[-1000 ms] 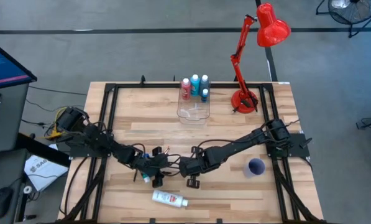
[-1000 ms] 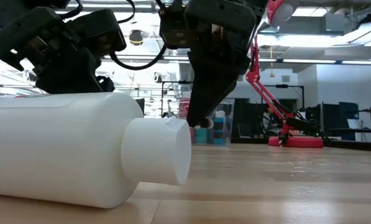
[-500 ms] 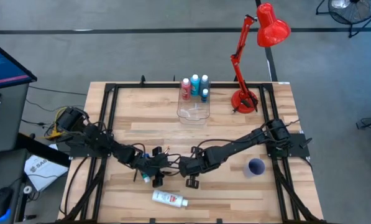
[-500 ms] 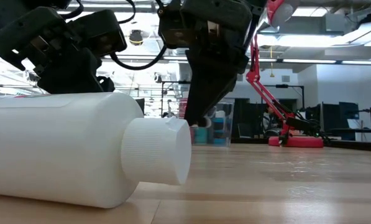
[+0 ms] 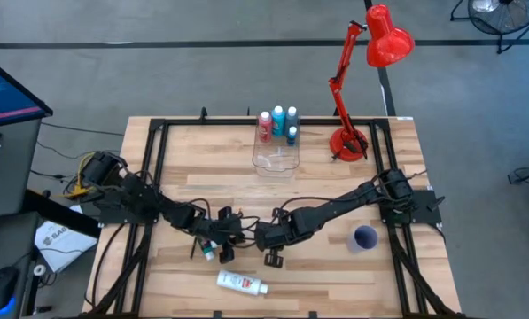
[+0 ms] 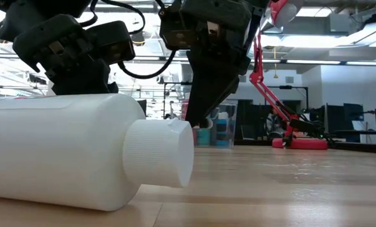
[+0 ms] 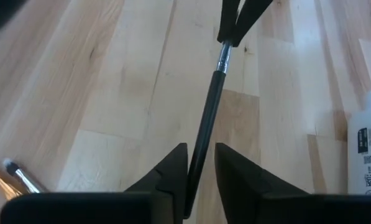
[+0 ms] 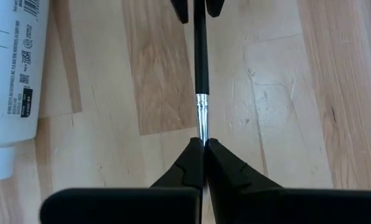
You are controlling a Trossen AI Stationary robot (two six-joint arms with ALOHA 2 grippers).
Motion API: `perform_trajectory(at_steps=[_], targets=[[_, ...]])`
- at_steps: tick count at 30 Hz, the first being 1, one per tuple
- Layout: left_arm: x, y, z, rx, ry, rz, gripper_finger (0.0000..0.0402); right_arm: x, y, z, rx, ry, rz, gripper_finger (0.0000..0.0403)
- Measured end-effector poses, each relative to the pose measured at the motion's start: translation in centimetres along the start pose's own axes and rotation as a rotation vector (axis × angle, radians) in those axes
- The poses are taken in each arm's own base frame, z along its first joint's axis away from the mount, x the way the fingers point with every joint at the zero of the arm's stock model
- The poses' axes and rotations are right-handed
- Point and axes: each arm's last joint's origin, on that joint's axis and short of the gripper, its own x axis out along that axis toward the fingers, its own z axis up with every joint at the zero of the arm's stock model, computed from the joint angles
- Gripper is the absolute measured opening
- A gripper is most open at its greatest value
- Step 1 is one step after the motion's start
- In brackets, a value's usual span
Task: Pick & Place Paint Supplies
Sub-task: Put the silver paintbrush into the purple cup
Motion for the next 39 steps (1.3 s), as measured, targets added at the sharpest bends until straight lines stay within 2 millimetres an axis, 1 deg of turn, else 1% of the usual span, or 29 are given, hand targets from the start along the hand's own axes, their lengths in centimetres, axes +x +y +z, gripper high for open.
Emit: perform_trajectory(at_steps=[4, 7, 16, 22, 25, 34, 37, 39], targets=[[0.0, 0.0, 0.0, 0.009, 0.002, -0.003, 0.0057, 0.0, 0.0, 0.0, 0.000, -0.001, 0.001, 0.0000], [0.0, -0.1, 0.0, 0.050, 0.013, -0.024, 0.0057, 0.0, 0.0, 0.0, 0.000, -0.002, 0.002, 0.0000], [0.0, -0.1, -0.1, 0.058, 0.025, -0.036, 0.0095, 0.0, -0.1, 0.1, 0.004, -0.007, 0.002, 0.0000], [0.0, 0.0, -0.1, 0.056, 0.034, -0.037, 0.0101, -0.6, 0.1, 0.8, 0.009, -0.027, 0.012, 0.0000], [0.0, 0.1, -0.1, 0.056, 0.036, -0.034, 0.0098, -0.7, -0.1, 1.1, 0.014, -0.032, 0.011, 0.0000], [0.0, 0.1, -0.1, 0.053, 0.031, -0.028, 0.0082, -0.7, -0.4, 1.0, 0.005, -0.012, 0.001, 0.0000], [0.0, 0.1, -0.1, 0.034, 0.032, -0.028, 0.0065, -0.7, -0.4, 1.0, 0.005, -0.010, 0.002, 0.0000], [0.0, 0.1, -0.1, 0.011, 0.033, -0.028, 0.0045, -0.7, -0.4, 1.0, 0.005, -0.010, 0.002, 0.0003]])
